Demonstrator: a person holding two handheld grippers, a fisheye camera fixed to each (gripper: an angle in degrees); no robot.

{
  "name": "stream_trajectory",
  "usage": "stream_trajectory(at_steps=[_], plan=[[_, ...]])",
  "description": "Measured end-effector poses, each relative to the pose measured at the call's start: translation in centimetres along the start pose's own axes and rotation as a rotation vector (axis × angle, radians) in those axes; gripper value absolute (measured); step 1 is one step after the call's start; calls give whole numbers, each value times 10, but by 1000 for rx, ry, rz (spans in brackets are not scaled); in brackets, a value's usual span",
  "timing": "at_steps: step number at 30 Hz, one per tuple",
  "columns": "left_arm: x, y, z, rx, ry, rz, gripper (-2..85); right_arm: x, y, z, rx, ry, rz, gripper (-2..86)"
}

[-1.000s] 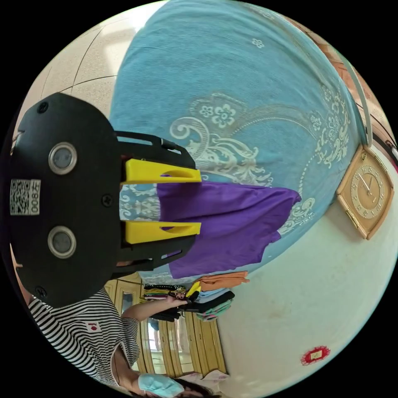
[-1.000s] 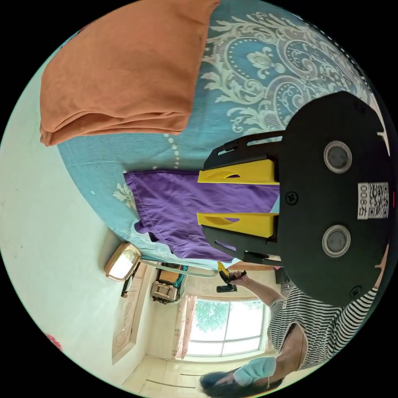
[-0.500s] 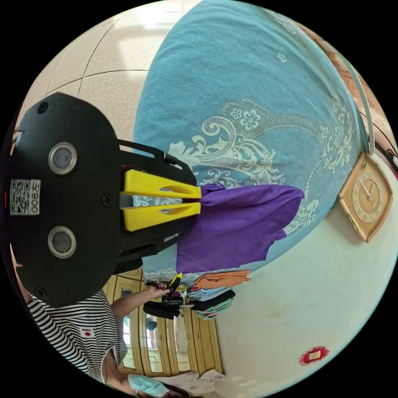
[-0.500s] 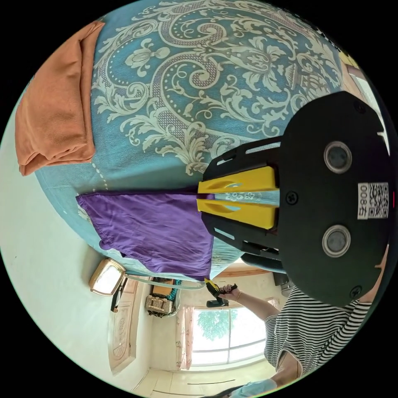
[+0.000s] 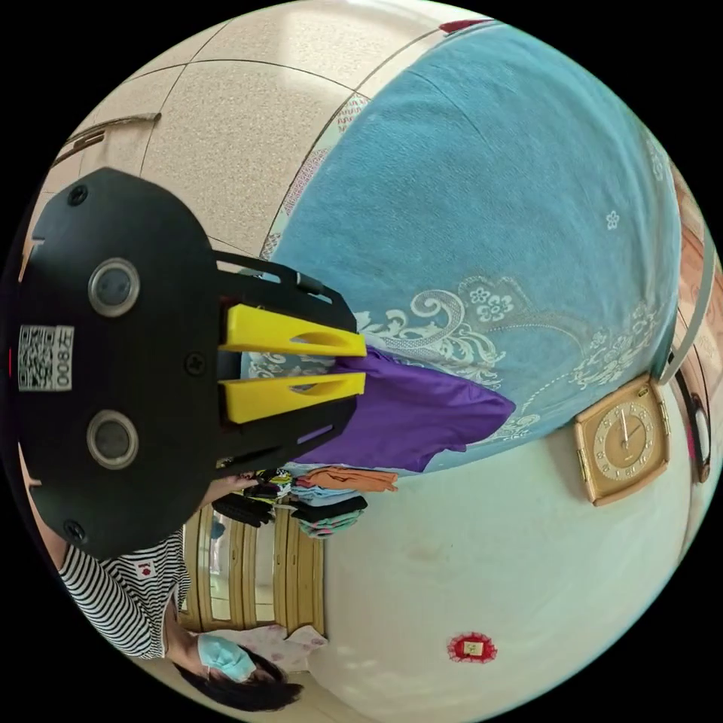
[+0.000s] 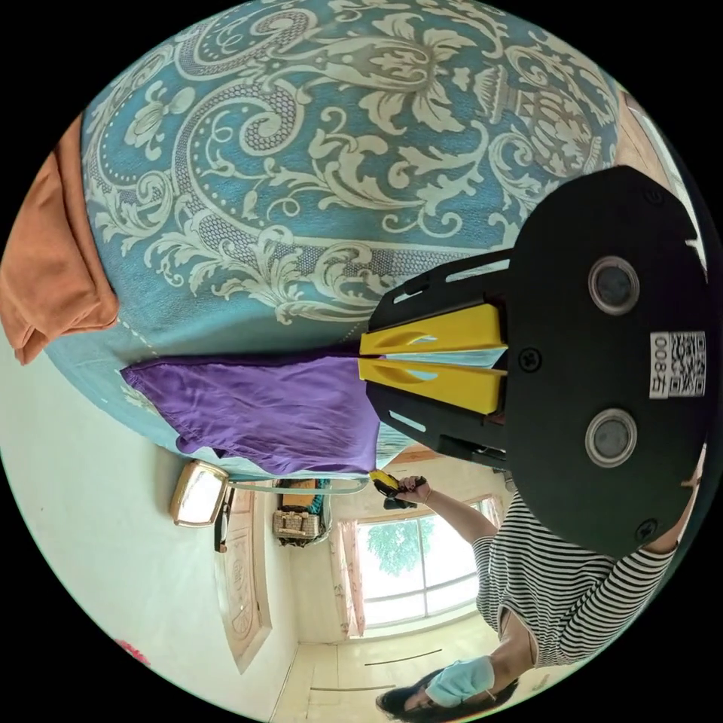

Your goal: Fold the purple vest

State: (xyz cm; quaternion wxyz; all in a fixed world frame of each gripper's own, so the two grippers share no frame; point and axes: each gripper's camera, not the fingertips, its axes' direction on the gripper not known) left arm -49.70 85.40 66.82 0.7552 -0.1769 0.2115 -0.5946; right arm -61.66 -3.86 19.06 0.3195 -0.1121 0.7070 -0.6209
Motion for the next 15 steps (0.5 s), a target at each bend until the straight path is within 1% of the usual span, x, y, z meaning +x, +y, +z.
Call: stream_trajectory(at_steps=[3, 5, 9, 11, 15], plan=[[8, 1, -15, 104, -19, 7, 37, -7, -5, -15, 35, -5, 27, 9], [28, -12, -18, 128, -48, 76, 43, -17, -3, -34, 90, 64, 54, 13], [74, -54, 8, 67, -90, 218, 60, -49, -14, -48, 151, 134, 11, 24], [111, -90, 37, 12, -154, 315, 69, -86, -41, -38, 126, 152, -74, 33], [166, -143, 82, -37, -264, 409, 74, -150, -91, -15, 75, 230, -218, 49]])
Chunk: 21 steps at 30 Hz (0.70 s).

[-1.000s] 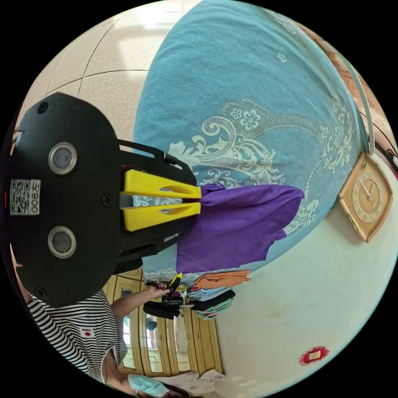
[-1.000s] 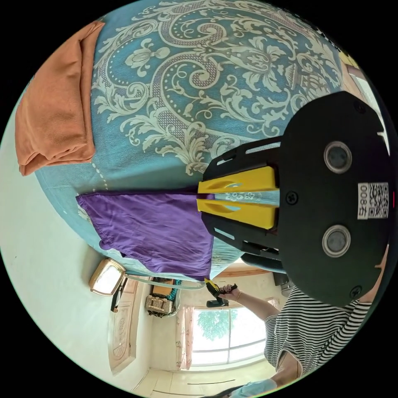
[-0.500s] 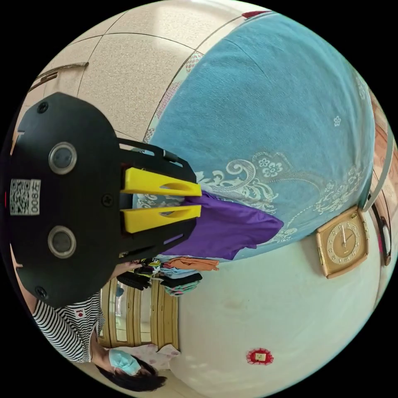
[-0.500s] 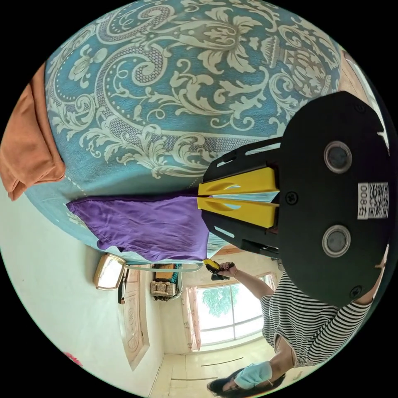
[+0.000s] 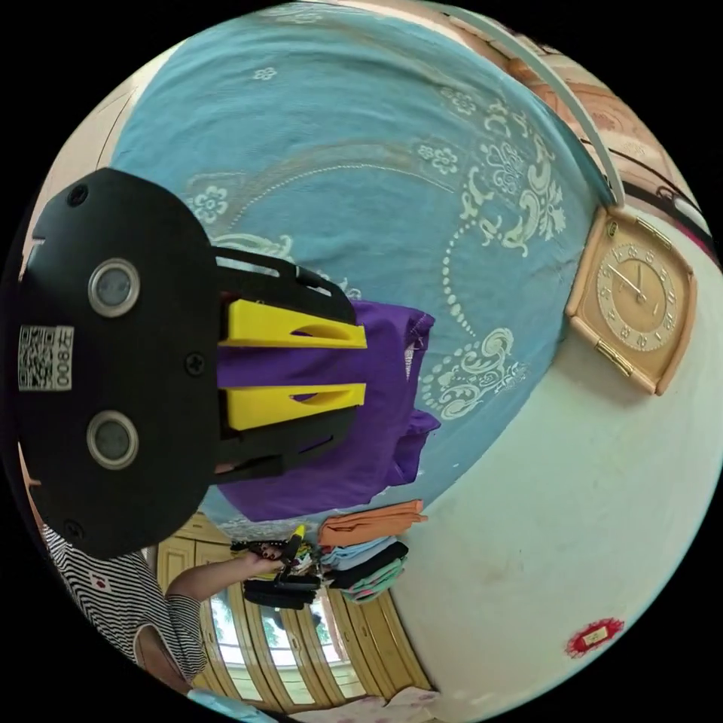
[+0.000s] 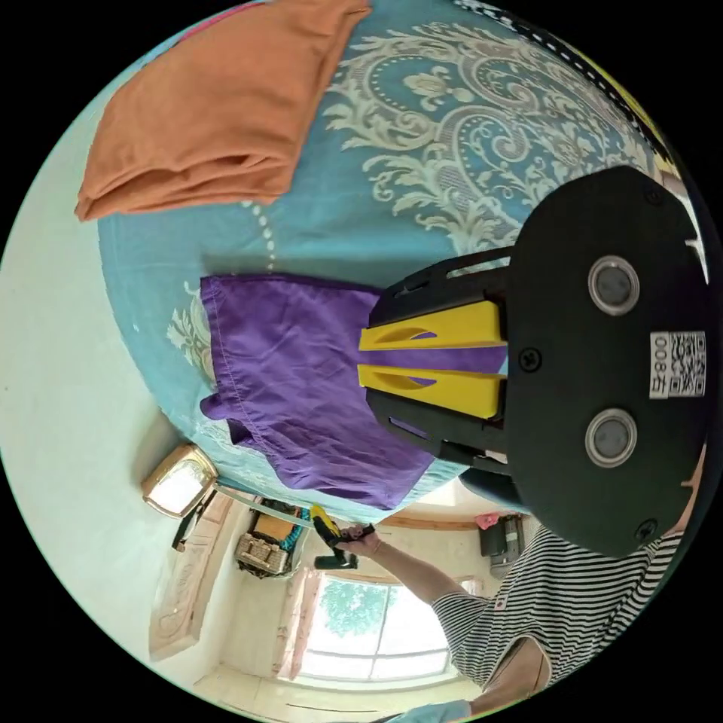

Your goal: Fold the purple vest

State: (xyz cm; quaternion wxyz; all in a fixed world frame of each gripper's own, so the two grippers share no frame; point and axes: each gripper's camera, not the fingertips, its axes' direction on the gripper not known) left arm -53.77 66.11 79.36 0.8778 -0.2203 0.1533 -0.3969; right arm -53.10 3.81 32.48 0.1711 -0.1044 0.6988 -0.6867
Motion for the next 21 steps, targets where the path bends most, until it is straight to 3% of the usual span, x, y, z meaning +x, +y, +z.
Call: stream_trajectory(at_steps=[4, 9, 11, 15, 21], plan=[[36, -59, 30, -55, -169, 78, 80, -55, -67, 16, -32, 130, -135, 56], [59, -86, 82, -268, -406, 146, 60, -103, -117, 30, -42, 237, -238, 58], [71, -87, 87, -247, -481, 183, 28, -117, -132, 40, -56, 278, -257, 59], [82, -90, 80, -204, -481, 185, 12, -128, -145, 59, -114, 309, -251, 59], [69, -98, 44, -7, -275, 1, 12, -154, -146, 52, -85, 327, -259, 55]])
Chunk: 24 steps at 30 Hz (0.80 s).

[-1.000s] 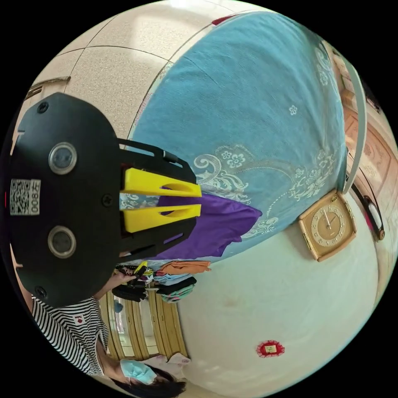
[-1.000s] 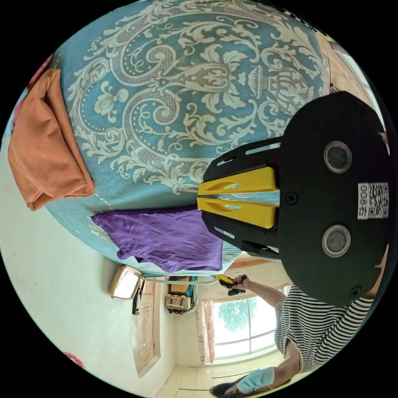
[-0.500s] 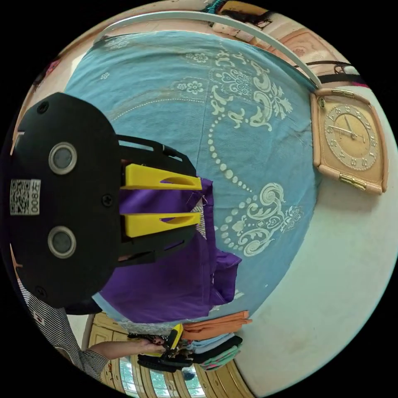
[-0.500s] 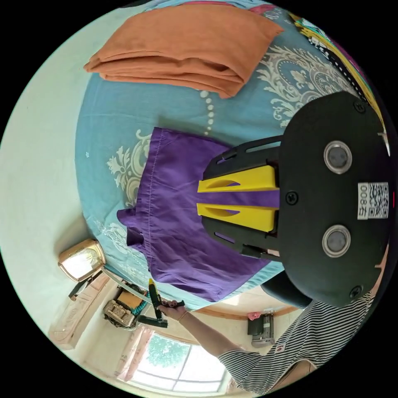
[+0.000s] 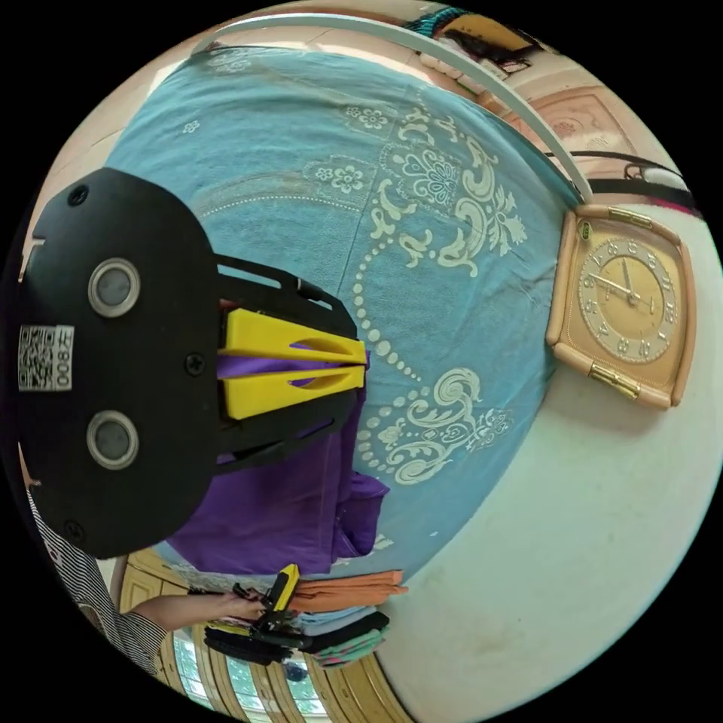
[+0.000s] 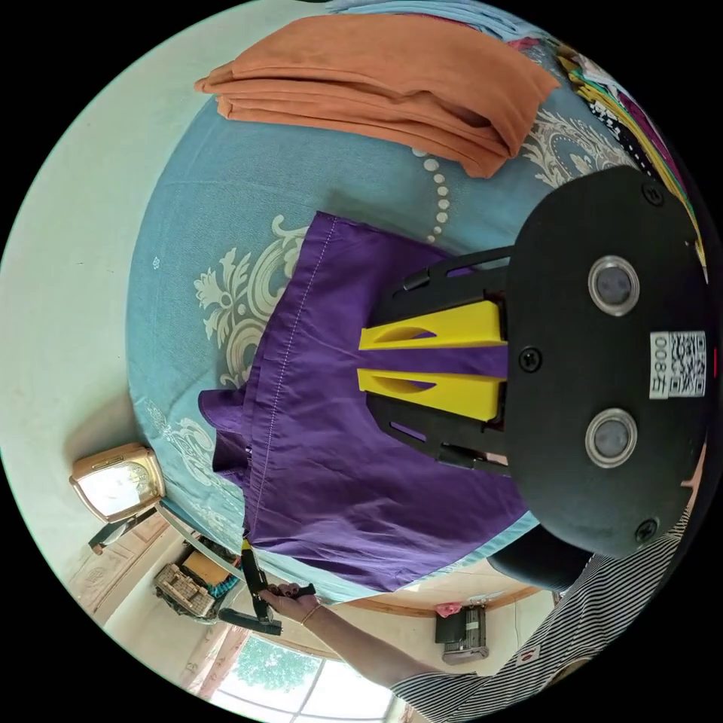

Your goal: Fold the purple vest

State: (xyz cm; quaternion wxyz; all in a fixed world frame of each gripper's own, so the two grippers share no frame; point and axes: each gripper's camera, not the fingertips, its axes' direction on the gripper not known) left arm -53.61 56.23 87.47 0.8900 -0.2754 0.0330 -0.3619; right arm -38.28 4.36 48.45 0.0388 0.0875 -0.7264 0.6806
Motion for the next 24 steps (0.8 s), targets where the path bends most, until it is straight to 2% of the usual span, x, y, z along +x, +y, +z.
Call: stream_trajectory(at_steps=[5, 8, 10, 12, 14, 16, 24], plan=[[-15, 9, 7, 54, 131, -156, 30, -11, -19, -28, 73, 45, 24, 62], [-1, 21, 2, 130, 208, -91, 47, -17, -32, -28, 68, 72, 24, 68], [14, 23, 3, 111, 230, 1, 58, -22, -39, -25, 54, 89, 13, 69], [33, 23, 11, 41, 196, 102, 63, -28, -45, -22, 36, 110, 0, 69], [58, 23, 26, -81, 56, 217, 48, -36, -50, -17, 15, 139, -10, 67], [71, 26, 39, -156, -87, 248, 26, -42, -52, -12, 0, 164, -12, 62], [88, 37, 22, -41, -104, 223, 3, -62, -46, -25, 36, 206, -42, 6]])
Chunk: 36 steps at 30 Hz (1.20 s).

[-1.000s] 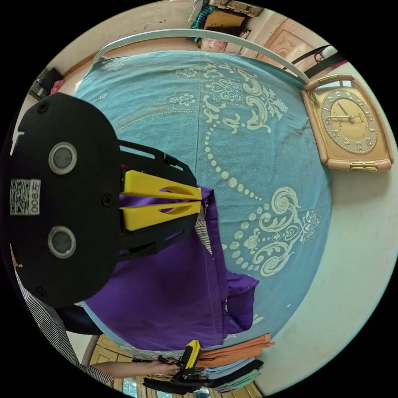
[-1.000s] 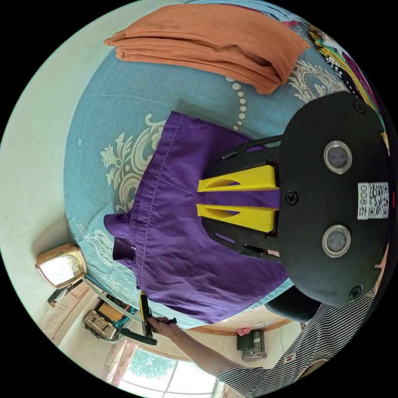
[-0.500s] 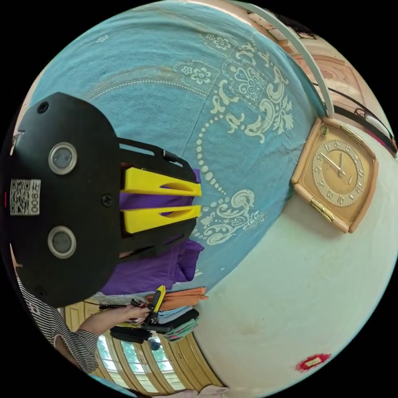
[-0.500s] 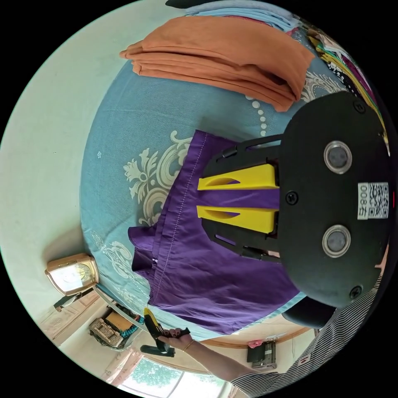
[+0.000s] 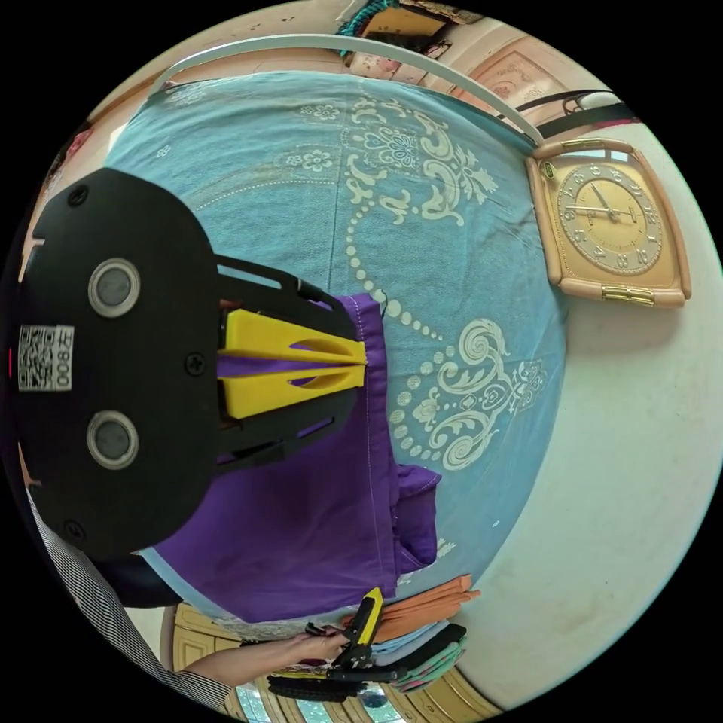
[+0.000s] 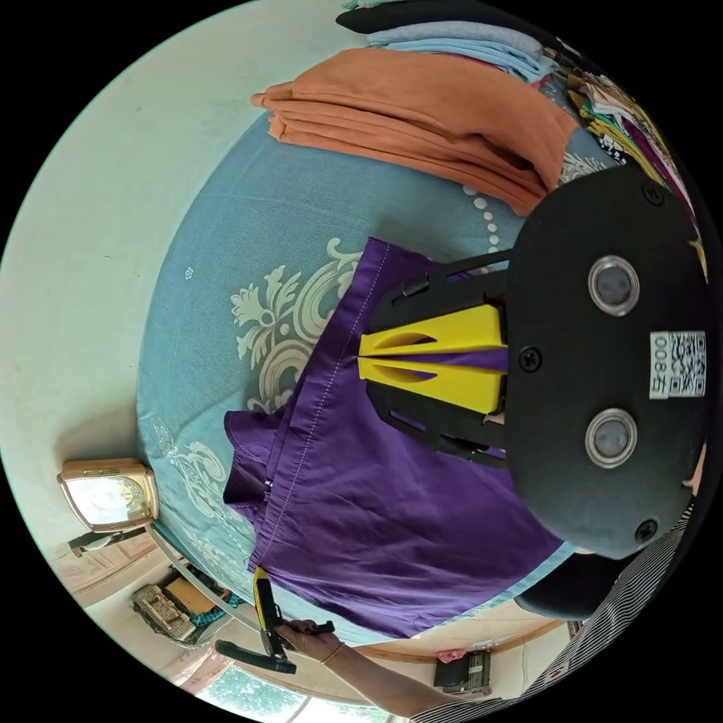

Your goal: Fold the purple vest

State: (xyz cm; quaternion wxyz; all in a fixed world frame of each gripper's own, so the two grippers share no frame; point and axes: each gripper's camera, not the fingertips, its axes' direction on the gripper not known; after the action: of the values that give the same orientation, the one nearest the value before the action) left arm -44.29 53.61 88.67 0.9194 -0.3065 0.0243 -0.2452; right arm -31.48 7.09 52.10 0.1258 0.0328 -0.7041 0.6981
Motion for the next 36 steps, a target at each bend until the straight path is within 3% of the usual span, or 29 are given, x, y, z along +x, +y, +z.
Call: stream_trajectory(at_steps=[5, 12, 19, 24, 27, 32, 36], plan=[[1, 10, 22, -77, 19, -42, 4, 2, -2, 0, 19, -26, 37, 2], [3, 44, 0, 66, 92, -104, 10, 18, 11, 13, 7, -114, 99, 4], [54, 110, -16, 115, 314, 67, 11, 23, 66, -22, 160, -237, 125, 11], [91, 138, 16, -40, 227, 139, 3, -18, 115, -10, 94, -260, 0, 8], [91, 148, 21, -47, 232, 102, 2, -29, 120, 34, -68, -191, -10, 3], [113, 191, -14, 44, 322, 149, 2, -17, 143, 16, 6, -253, 6, 2], [148, 238, -21, 5, 373, 231, 2, -21, 201, -8, 55, -331, -1, 2]])
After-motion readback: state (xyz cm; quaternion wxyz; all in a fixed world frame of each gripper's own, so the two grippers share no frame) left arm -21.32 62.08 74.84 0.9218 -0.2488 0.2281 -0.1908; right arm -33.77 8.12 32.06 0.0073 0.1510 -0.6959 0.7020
